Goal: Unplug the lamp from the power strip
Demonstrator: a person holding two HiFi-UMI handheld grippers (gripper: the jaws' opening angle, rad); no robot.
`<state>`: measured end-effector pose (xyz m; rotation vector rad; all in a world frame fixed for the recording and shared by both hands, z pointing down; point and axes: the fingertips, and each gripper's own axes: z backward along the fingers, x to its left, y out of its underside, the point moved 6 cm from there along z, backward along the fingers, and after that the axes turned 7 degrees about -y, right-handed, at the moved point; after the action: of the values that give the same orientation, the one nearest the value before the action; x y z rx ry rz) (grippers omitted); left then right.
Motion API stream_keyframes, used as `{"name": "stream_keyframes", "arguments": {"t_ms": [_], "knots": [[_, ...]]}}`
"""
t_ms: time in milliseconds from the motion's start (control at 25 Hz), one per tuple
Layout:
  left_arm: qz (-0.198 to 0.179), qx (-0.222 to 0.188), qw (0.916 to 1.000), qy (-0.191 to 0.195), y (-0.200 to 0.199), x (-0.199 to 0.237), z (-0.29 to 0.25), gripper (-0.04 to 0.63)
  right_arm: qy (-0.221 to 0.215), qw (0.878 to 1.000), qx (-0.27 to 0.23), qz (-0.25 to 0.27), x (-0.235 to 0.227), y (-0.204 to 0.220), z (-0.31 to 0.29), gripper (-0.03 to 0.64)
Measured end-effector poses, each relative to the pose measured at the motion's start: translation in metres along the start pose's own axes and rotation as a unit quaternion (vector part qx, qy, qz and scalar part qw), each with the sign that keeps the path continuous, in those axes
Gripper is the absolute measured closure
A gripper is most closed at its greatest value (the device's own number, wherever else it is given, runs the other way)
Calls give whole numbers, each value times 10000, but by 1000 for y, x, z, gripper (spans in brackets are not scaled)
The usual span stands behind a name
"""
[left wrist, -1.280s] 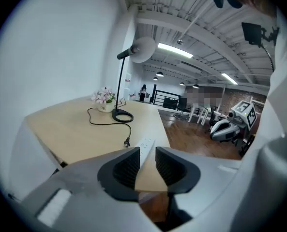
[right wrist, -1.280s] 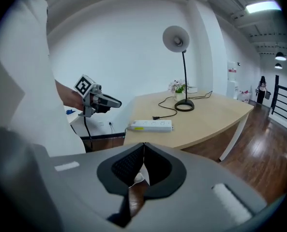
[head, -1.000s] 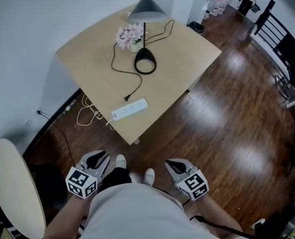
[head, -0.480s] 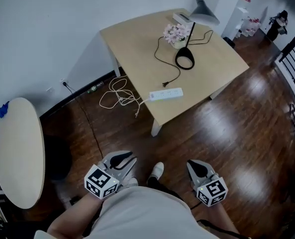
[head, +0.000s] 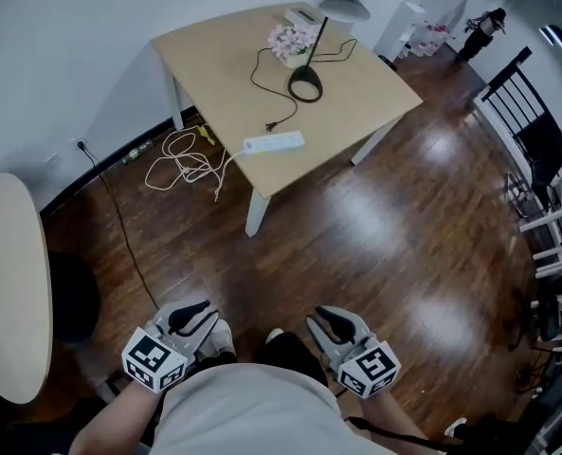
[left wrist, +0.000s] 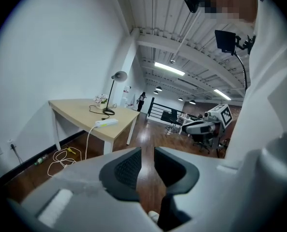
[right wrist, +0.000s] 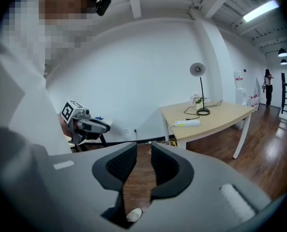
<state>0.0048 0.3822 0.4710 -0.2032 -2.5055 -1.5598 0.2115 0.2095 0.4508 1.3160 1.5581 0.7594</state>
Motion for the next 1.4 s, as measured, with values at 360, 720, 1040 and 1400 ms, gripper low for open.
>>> {"name": "stream_keyframes", "arguments": {"t_ms": [360,720,1040,1400], "knots": [[74,-402,9992,-19,-27,-86,-9,512,-182,9989,-173,397,1,-8,69,520],[0,-274,9995,-170,-15,-148,-11,514,-515,9961,-283,654,2,1,110,525],[4,-159,9996,-236,1,-175,-10,513,-621,9958,-212,646,7,18,132,529],[31,-194,9996,-226,2,-179,-13,513,-588,9961,-193,631,10,21,138,534]]}}
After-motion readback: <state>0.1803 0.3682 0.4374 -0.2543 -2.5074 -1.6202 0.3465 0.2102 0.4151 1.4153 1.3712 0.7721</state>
